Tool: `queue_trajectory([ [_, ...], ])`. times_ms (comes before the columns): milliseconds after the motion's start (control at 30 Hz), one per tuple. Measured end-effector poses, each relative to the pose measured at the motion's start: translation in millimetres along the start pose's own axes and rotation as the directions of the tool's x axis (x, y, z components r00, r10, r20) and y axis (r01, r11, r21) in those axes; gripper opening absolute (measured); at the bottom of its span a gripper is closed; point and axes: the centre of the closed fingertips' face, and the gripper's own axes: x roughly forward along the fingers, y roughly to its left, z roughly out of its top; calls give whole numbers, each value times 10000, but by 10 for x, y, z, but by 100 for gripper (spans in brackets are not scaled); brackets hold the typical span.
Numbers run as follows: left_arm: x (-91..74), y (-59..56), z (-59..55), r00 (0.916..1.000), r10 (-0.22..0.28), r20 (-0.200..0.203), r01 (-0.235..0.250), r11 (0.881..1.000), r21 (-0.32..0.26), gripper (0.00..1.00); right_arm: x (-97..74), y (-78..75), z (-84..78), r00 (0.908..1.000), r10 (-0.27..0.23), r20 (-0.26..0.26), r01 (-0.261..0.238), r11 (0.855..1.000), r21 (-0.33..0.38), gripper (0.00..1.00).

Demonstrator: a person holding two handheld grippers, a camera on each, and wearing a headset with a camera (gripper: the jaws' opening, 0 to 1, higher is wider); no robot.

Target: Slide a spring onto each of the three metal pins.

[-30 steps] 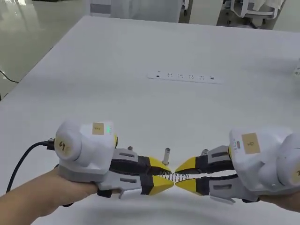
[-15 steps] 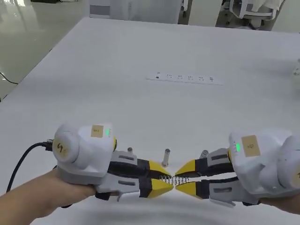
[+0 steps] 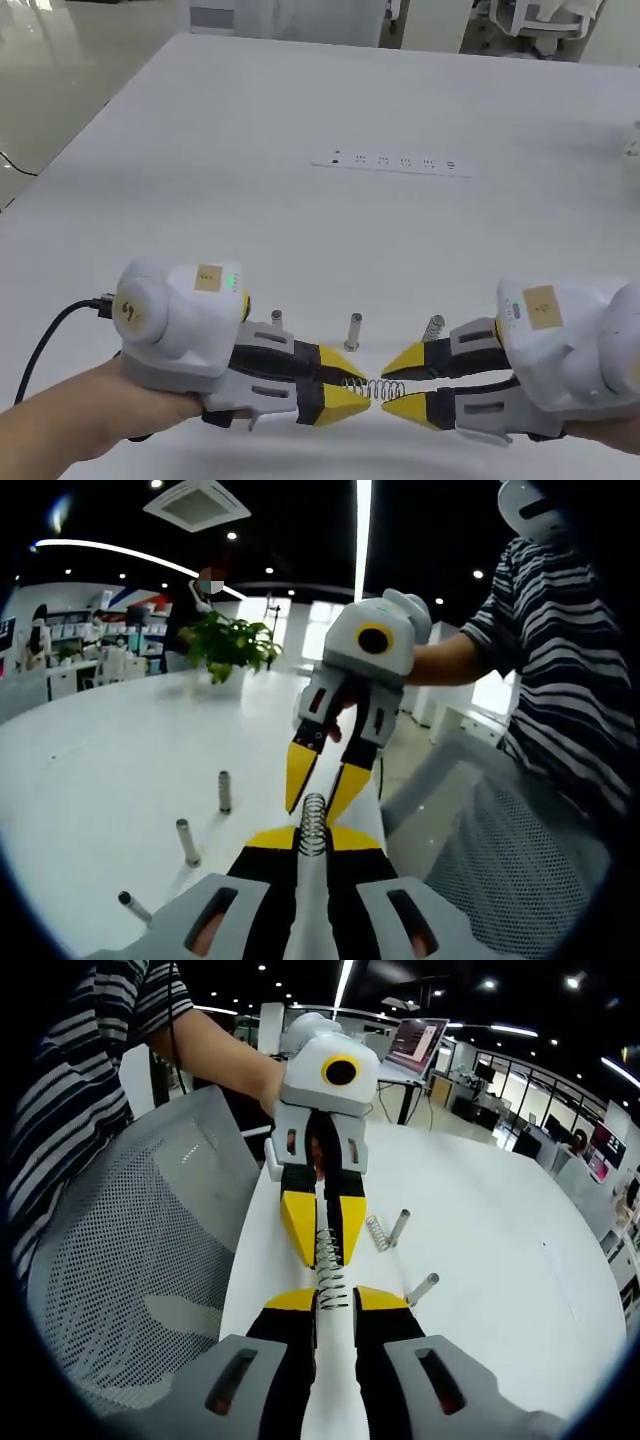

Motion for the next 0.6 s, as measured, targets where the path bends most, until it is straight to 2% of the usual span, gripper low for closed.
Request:
queue_trajectory([
  [333,-2,-16,-13,10000,-18,-42,18,10000,30,2,14,26,-35,9999,131,54,-133,9993,357,8],
  [600,-11,7,14,9999,77,68,-77,10000,47,2,-48,-15,31,9999,-96,106,97,10000,-21,7],
])
